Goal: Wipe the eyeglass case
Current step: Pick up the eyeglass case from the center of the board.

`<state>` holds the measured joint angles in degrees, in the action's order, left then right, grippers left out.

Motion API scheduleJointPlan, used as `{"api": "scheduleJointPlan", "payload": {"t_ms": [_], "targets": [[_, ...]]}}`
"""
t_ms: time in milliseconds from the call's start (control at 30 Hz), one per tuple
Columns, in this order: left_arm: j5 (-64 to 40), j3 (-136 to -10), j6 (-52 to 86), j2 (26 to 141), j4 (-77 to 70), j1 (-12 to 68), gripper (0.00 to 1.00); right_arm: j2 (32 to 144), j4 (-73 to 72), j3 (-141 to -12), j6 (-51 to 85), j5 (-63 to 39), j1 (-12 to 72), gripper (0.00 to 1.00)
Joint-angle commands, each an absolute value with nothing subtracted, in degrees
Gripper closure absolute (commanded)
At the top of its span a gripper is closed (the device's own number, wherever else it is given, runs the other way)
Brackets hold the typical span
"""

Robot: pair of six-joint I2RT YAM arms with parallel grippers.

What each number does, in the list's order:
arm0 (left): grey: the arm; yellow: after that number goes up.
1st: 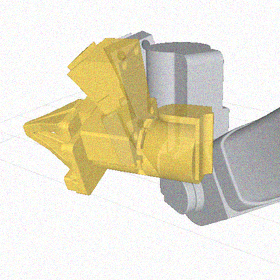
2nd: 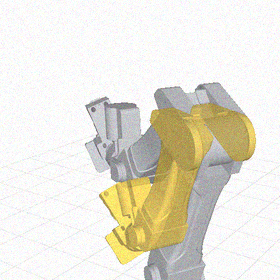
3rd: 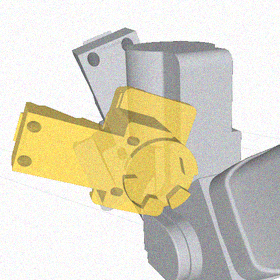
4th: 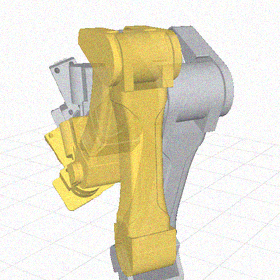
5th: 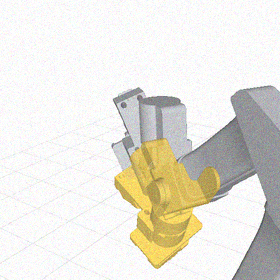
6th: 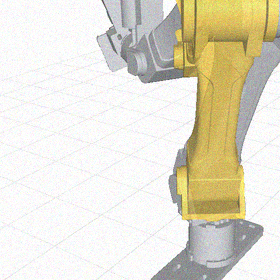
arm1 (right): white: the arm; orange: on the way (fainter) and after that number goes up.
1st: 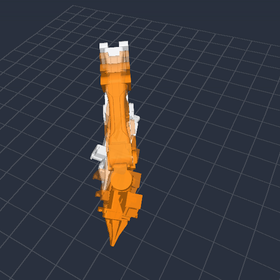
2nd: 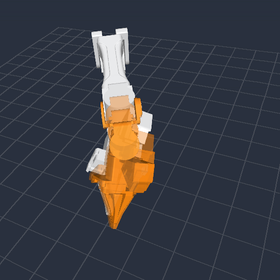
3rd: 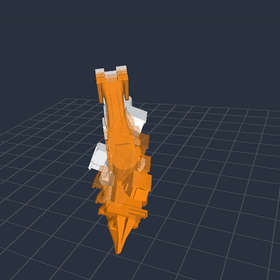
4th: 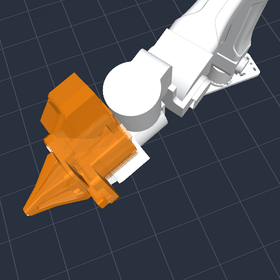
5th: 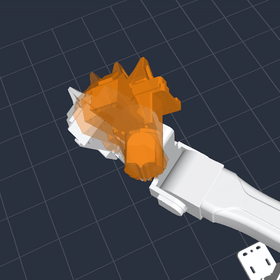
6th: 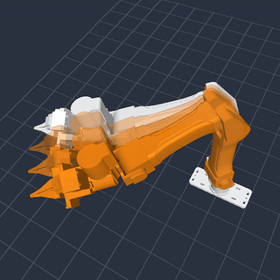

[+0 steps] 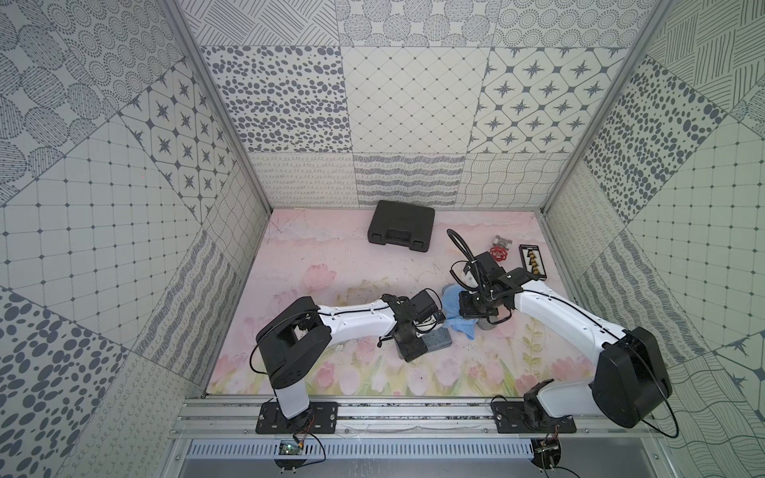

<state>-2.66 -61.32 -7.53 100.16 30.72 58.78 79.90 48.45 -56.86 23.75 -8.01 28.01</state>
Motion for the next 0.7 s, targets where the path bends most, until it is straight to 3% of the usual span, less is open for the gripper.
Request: {"api": "scheduleJointPlan", "payload": {"t_ms": [0,67,133,367,667], "targets": [[-4.55,-58.60,-5.81,98.52,29.10,58.47,0.37,79.56,45.89,-57.06,24.78,-9.08,27.86,1.00],[-3.37,-56.80,-4.32,97.22,27.94,58.54,0.52,80.46,45.83,-58.01,24.87,-8.81,27.91,1.00],[-2.07,-55.34,-2.92,95.44,27.31,58.59,0.56,81.65,45.86,-59.31,24.70,-8.85,28.16,1.00],[0.39,-48.86,5.81,87.38,25.93,58.72,0.64,91.70,48.00,-69.68,23.04,-2.69,33.57,1.00],[4.68,-44.28,18.74,85.45,27.59,58.54,0.67,110.91,52.17,-84.01,15.03,3.84,38.19,1.00]]}}
